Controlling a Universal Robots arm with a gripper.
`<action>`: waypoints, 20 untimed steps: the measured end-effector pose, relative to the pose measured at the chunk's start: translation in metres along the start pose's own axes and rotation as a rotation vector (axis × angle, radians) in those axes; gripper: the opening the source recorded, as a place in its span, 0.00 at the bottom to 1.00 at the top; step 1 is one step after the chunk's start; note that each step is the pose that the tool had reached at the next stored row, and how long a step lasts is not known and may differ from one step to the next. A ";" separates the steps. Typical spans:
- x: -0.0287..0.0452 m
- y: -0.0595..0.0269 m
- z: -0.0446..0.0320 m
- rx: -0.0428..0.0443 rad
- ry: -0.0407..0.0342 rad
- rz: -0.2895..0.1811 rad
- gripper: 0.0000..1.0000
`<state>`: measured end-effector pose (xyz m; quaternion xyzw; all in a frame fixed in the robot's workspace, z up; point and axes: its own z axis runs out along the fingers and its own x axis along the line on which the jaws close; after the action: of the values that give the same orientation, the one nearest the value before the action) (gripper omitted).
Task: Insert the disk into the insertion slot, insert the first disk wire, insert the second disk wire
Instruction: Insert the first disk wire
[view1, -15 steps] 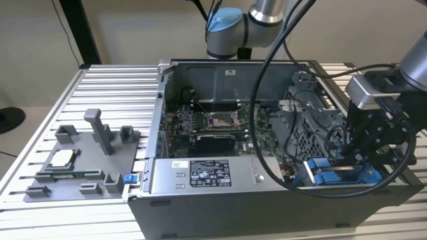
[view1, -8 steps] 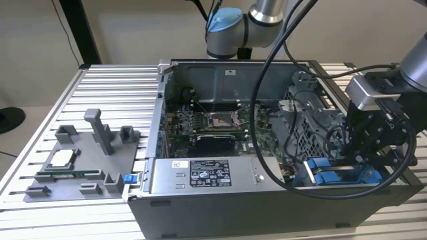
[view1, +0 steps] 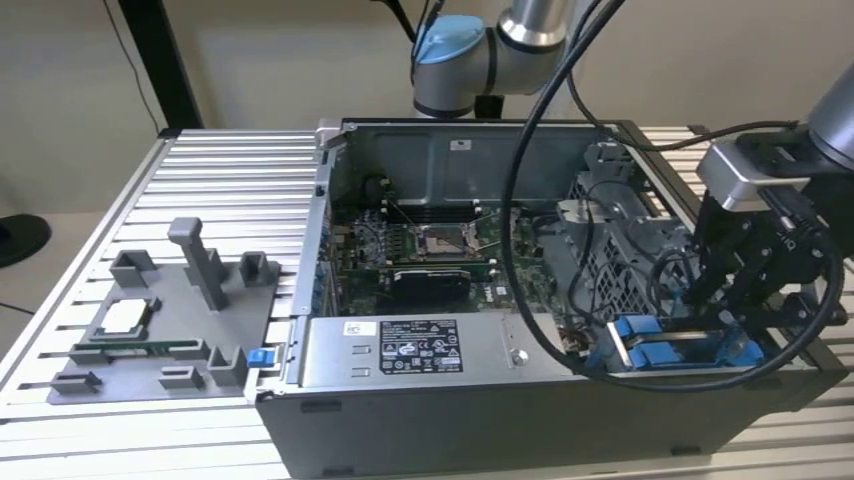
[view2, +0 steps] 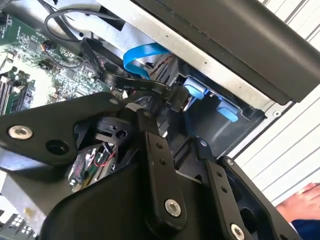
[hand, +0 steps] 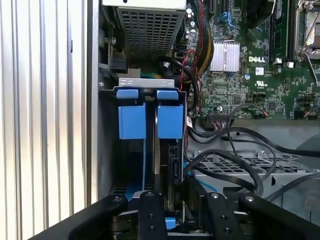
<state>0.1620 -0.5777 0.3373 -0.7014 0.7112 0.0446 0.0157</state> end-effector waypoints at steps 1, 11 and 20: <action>-0.0004 0.0002 -0.0039 0.0000 0.0000 0.000 1.00; -0.0024 0.0012 -0.0284 -0.0001 0.0001 0.000 1.00; -0.0026 0.0012 -0.0299 -0.0001 0.0001 0.000 1.00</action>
<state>0.1620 -0.5777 0.3674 -0.7014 0.7112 0.0446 0.0156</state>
